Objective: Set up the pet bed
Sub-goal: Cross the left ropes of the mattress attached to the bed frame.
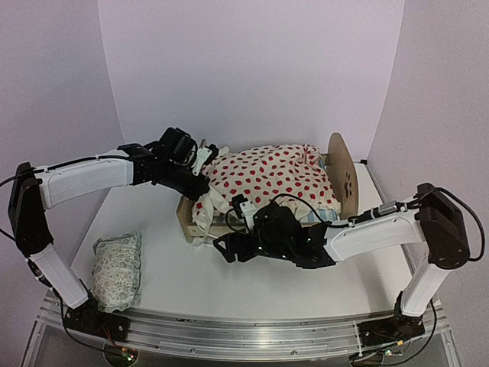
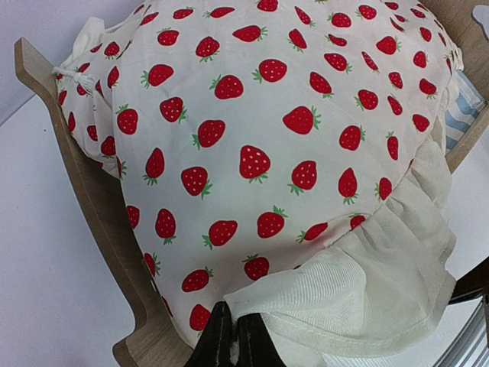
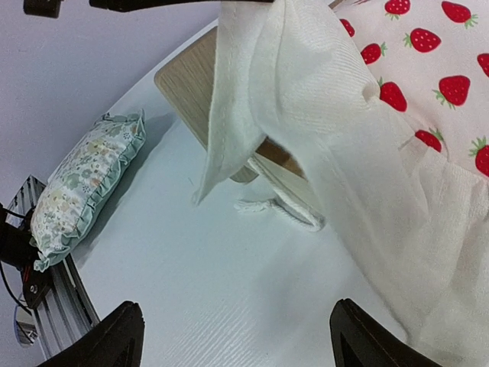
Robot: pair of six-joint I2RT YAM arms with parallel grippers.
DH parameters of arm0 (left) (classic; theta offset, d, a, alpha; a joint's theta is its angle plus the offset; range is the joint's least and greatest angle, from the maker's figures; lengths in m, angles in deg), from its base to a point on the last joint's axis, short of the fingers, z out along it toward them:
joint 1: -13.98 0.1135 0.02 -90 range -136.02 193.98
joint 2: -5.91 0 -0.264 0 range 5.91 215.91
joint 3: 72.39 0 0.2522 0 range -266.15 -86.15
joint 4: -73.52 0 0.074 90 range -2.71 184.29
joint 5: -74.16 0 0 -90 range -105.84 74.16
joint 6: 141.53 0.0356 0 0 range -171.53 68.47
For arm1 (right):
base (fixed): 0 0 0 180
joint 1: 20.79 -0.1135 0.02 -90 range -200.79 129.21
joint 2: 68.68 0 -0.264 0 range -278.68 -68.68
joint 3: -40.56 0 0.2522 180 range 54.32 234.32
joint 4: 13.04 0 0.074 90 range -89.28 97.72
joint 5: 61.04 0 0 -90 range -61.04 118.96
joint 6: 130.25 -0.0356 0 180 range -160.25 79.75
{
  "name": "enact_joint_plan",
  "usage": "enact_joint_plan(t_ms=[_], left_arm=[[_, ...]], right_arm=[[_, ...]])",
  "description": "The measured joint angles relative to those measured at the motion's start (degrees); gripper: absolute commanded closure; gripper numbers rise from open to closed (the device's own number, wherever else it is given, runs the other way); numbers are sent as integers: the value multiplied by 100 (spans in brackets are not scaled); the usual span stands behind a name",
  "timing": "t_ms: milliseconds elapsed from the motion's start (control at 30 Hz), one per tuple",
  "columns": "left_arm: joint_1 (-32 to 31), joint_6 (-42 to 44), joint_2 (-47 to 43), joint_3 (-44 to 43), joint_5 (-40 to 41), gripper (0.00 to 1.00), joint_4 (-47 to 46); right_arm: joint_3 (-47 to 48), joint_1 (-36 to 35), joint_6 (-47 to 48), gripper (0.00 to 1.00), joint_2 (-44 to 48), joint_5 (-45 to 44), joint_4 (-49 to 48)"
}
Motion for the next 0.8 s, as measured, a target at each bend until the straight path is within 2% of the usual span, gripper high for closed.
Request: enact_joint_plan(t_ms=[67, 100, 167, 200, 233, 267, 300, 600, 800], left_arm=[[0, -53, 0, 0, 60, 81, -20], [0, -59, 0, 0, 102, 74, -33], [0, -96, 0, 0, 185, 52, -45], [0, -93, 0, -1, 242, 39, -43], [0, -144, 0, -2, 309, 20, -41], [-2, -178, 0, -2, 398, 8, -34], [-1, -218, 0, -2, 492, 2, -24], [2, -556, -107, -47, 1106, 1, 161], [2, -805, -720, 14, 1162, 5, 413]], right_arm=[[-125, -13, -22, 14, 131, -20, 83], [-164, -18, -23, 14, 178, -27, 120], [-197, -19, -23, 14, 233, -46, 175], [-199, -19, -22, 14, 242, -51, 183], [-201, -19, -21, 14, 250, -56, 194], [-201, -19, -19, 14, 250, -61, 198], [-201, -19, -15, 14, 252, -68, 202], [-309, -19, 138, 14, 327, -102, 251], [-479, -19, 265, 21, 344, 7, 276]])
